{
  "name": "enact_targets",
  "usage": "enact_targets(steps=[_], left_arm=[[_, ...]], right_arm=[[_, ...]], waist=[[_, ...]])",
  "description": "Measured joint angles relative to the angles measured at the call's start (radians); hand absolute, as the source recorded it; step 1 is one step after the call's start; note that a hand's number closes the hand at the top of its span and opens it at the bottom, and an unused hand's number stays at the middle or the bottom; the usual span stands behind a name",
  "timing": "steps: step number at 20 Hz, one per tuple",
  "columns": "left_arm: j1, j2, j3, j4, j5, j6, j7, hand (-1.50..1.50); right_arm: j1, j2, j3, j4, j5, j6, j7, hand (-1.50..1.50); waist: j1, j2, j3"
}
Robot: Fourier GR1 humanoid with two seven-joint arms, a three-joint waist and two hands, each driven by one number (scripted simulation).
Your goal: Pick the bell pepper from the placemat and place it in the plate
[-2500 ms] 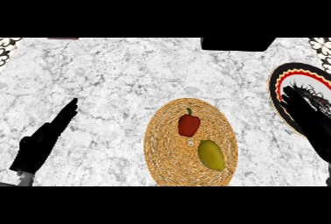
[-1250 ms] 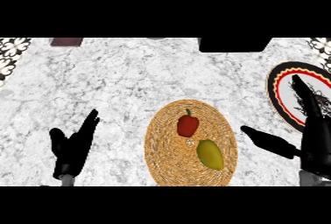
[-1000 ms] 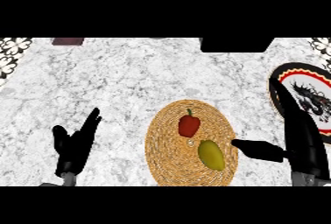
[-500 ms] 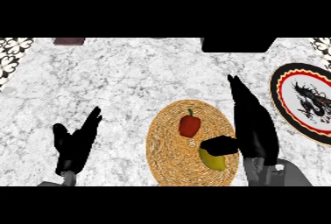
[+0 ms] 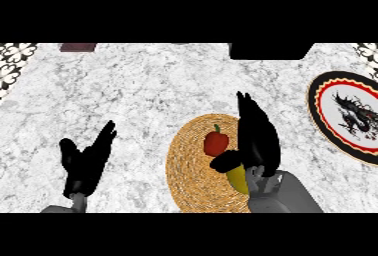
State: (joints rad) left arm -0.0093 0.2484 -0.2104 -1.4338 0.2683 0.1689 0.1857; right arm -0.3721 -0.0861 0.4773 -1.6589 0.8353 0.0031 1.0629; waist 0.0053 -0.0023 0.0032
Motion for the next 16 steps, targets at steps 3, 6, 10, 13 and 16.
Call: enact_targets(steps=[3,6,10,13,16], left_arm=[[-0.002,-0.019,0.003,0.009,-0.018,0.005,-0.014,0.00],[0.010,-0.019,0.015,-0.002,-0.024,-0.011,-0.014,0.00],[0.005,-0.030,0.023,-0.014,-0.032,-0.010,0.013,0.00],[0.011,-0.026,0.032,-0.024,-0.027,-0.028,0.022,0.00],[0.019,-0.035,0.031,-0.026,-0.042,-0.029,0.013,0.00]], right_arm=[[-0.005,0.041,0.004,0.048,0.006,-0.006,-0.004,-1.50],[-0.009,0.061,0.015,0.075,0.010,-0.018,-0.005,-1.50],[-0.034,0.073,0.010,0.129,0.023,-0.021,-0.004,-1.50],[-0.036,0.076,0.039,0.178,0.052,-0.034,0.009,-1.50],[-0.036,0.078,0.032,0.213,0.073,-0.035,0.009,-1.50]], waist=[[0.000,-0.001,0.001],[0.000,-0.001,0.001],[0.000,-0.001,0.001],[0.002,0.000,-0.001],[0.000,0.000,-0.001]])
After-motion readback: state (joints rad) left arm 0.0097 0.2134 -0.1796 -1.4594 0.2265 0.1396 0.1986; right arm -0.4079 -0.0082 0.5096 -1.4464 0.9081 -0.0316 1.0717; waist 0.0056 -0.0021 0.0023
